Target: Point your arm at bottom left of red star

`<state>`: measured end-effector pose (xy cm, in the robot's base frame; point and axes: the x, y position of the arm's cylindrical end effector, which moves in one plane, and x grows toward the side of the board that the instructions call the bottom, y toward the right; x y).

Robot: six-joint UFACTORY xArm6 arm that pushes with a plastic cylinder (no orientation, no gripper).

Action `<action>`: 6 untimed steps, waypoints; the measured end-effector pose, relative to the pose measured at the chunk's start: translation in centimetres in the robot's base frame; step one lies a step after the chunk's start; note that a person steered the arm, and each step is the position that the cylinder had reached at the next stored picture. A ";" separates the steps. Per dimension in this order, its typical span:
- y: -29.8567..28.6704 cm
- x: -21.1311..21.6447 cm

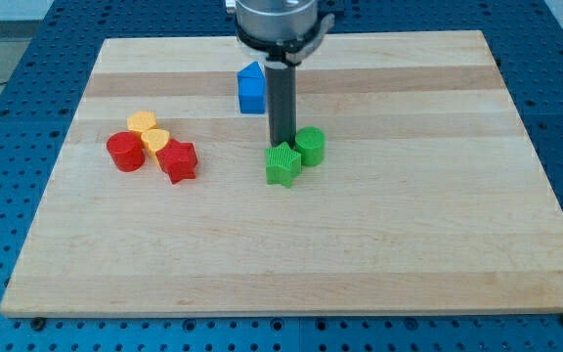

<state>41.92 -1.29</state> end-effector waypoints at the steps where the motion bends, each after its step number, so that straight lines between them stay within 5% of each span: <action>1: -2.1 -2.6; 4: -11.0 8.9; 6: -22.1 6.2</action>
